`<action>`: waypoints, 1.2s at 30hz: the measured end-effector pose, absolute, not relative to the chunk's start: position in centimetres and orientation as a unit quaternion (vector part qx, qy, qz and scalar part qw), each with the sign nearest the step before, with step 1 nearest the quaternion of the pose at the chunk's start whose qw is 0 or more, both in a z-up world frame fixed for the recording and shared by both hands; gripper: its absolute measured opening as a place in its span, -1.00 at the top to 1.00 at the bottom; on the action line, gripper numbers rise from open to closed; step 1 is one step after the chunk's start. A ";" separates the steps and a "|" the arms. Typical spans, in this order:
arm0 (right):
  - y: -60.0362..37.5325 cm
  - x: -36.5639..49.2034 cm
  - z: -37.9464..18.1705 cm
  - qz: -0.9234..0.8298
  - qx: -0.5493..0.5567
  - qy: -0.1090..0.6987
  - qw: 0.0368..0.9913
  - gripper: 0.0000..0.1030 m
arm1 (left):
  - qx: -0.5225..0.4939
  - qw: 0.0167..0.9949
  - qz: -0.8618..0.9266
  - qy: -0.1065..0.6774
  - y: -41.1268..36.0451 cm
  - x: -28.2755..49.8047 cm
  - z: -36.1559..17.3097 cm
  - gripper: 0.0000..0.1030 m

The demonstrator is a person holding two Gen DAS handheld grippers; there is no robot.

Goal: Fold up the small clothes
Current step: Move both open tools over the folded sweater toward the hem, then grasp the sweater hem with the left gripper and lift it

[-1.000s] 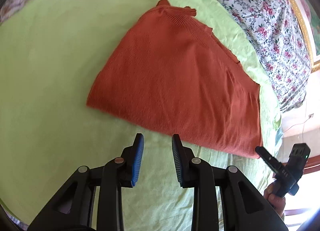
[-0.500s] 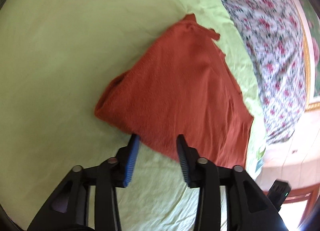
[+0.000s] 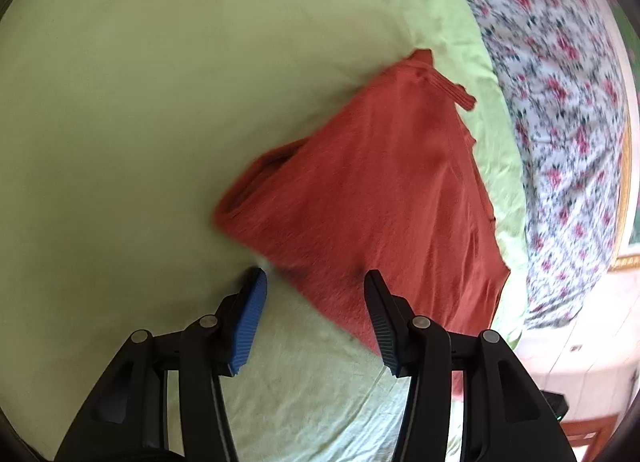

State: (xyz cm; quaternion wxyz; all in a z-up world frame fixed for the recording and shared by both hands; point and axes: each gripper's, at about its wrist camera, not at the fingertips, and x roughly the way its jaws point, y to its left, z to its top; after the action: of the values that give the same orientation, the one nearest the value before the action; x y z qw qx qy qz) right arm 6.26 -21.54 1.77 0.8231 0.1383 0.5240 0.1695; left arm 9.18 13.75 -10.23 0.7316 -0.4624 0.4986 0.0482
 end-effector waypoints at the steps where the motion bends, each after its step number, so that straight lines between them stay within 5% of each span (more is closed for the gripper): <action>1: -21.5 6.4 1.8 0.170 0.140 0.525 0.822 0.03 | -0.466 0.731 0.053 0.496 13.7 9.0 -10.2 0.01; 10: -21.0 7.6 1.9 0.184 0.139 0.523 0.821 0.03 | -0.418 0.773 0.083 0.470 13.3 13.4 -10.0 0.03; 15: -21.7 9.0 2.2 0.187 0.159 0.512 0.823 0.03 | -0.384 0.792 0.080 0.467 12.6 14.8 -8.6 0.68; 27: -28.6 13.5 2.7 0.159 0.253 0.475 0.828 0.03 | -0.167 0.887 -0.100 0.420 -2.5 17.5 2.0 0.77; 36: -30.4 17.7 1.3 0.199 0.329 0.492 0.781 0.03 | -0.067 0.862 -0.183 0.468 -13.8 17.9 -2.0 0.81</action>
State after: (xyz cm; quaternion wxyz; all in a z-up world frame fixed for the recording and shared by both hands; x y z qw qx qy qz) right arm 17.67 -30.41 1.28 0.7811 0.3287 0.4921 0.1991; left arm 17.92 -13.79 -1.97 0.8621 -0.0669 0.4677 -0.1834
